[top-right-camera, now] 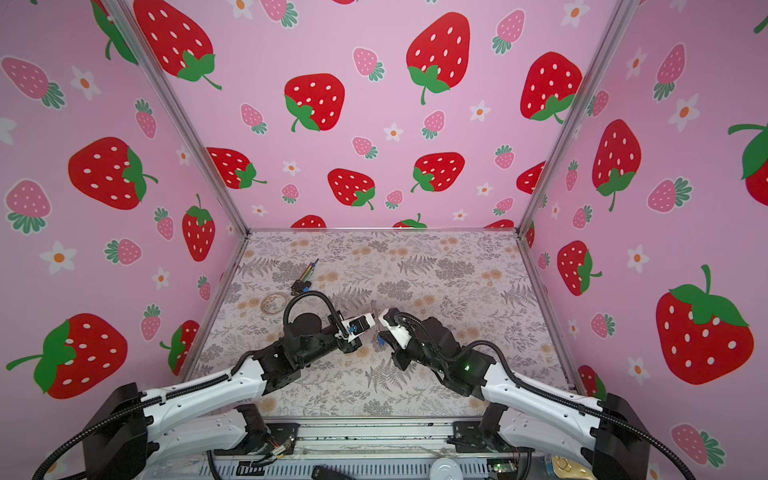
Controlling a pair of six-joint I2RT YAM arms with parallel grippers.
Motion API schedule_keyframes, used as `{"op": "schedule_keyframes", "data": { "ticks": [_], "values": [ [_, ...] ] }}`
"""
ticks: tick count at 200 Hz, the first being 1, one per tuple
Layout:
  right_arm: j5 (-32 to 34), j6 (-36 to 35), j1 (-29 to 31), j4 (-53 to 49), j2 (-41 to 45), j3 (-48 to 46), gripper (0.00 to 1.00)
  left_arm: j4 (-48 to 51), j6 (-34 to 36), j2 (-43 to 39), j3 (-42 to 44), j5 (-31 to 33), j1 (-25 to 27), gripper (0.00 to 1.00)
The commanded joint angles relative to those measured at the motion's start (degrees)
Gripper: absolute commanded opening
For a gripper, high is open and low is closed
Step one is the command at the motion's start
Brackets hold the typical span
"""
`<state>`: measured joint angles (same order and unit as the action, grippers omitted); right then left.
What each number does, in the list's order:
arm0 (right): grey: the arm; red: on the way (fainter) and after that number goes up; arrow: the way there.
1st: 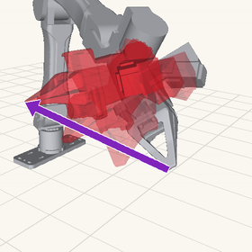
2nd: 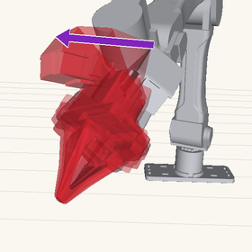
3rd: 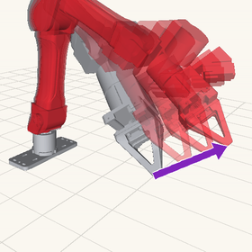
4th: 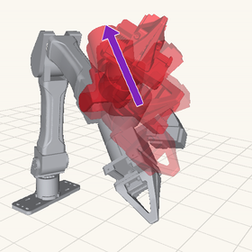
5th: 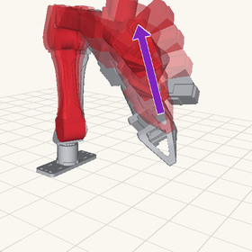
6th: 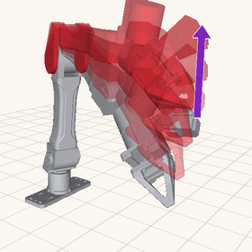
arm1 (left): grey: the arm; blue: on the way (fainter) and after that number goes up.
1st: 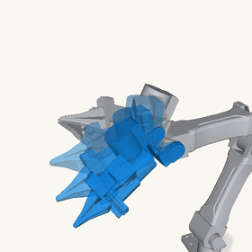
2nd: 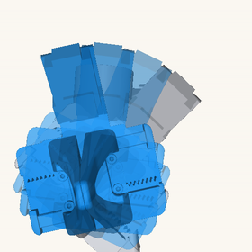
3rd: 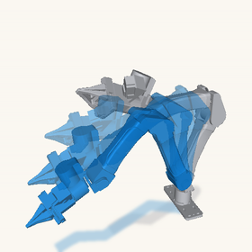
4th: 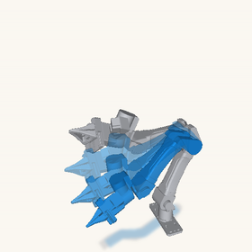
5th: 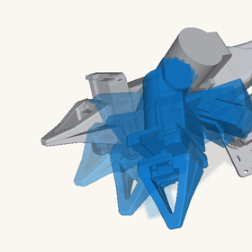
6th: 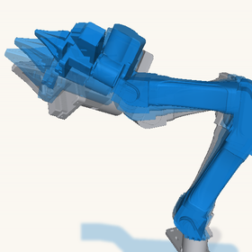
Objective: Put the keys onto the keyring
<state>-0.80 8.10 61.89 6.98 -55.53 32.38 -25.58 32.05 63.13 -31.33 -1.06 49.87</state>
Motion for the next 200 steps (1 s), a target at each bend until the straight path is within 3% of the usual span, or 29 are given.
{"op": "schedule_keyframes", "data": {
  "ticks": [1, 84, 200],
  "values": [
    [3.81, 2.6, 0.69, 2.69, 0.56, -1.01, 0.0, -3.7, -0.37, -1.25, 0.29, 0.45, -0.12, 0.0],
    [8.14, 4.26, 2.19, 4.93, 2.6, -1.33, 0.0, -3.44, 1.0, -2.03, 1.27, -0.43, 0.78, 0.0],
    [8.86, 7.44, 2.19, 6.43, 2.31, -2.05, 0.0, -4.96, 3.19, -2.76, 2.77, -1.14, 3.02, 0.0]
  ]
}}
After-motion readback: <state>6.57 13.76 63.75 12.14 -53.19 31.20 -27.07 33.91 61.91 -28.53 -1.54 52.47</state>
